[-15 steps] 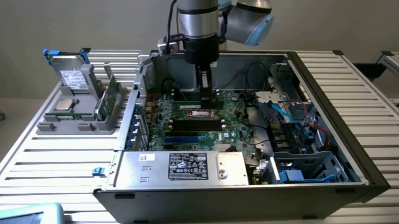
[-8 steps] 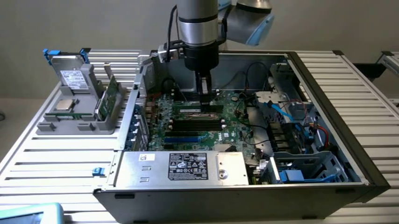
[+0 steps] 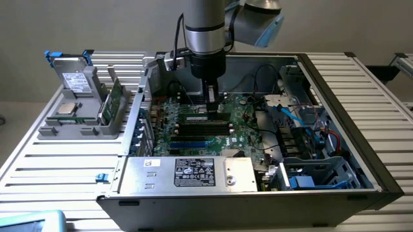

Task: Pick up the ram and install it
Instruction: 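Insert the ram into the slot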

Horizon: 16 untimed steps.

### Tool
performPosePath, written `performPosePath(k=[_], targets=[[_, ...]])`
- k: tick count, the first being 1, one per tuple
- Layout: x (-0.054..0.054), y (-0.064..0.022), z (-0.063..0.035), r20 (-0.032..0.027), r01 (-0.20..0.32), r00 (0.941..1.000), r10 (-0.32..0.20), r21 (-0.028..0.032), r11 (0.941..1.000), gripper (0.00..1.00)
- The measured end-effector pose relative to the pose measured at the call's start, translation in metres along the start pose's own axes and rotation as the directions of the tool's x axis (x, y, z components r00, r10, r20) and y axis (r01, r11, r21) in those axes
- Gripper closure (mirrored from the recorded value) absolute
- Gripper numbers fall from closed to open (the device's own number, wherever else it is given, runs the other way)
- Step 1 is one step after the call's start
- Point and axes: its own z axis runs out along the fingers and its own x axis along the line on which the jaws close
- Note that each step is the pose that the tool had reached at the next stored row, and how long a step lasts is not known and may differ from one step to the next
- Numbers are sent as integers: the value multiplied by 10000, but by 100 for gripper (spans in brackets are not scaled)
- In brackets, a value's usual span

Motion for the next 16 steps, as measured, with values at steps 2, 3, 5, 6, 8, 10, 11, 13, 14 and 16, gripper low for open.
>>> performPosePath(k=[2,3,5,6,8,10,11,13,14,16], targets=[[3,2,18,-1,1,10000,-1,0,10000,86],[4,3,26,0,1,10000,-1,0,10000,86],[6,5,42,0,2,10000,-2,0,10000,86],[14,5,47,-1,8,10000,-8,0,10000,86],[21,6,55,2,12,10000,-12,2,10000,86],[21,6,56,2,10,10000,-10,2,10000,86],[22,6,55,1,11,10000,-11,1,10000,86],[25,7,60,2,12,10000,-12,1,10000,86],[32,7,64,0,14,10000,-14,0,10000,86],[42,9,78,1,12,10000,-12,1,10000,86]])
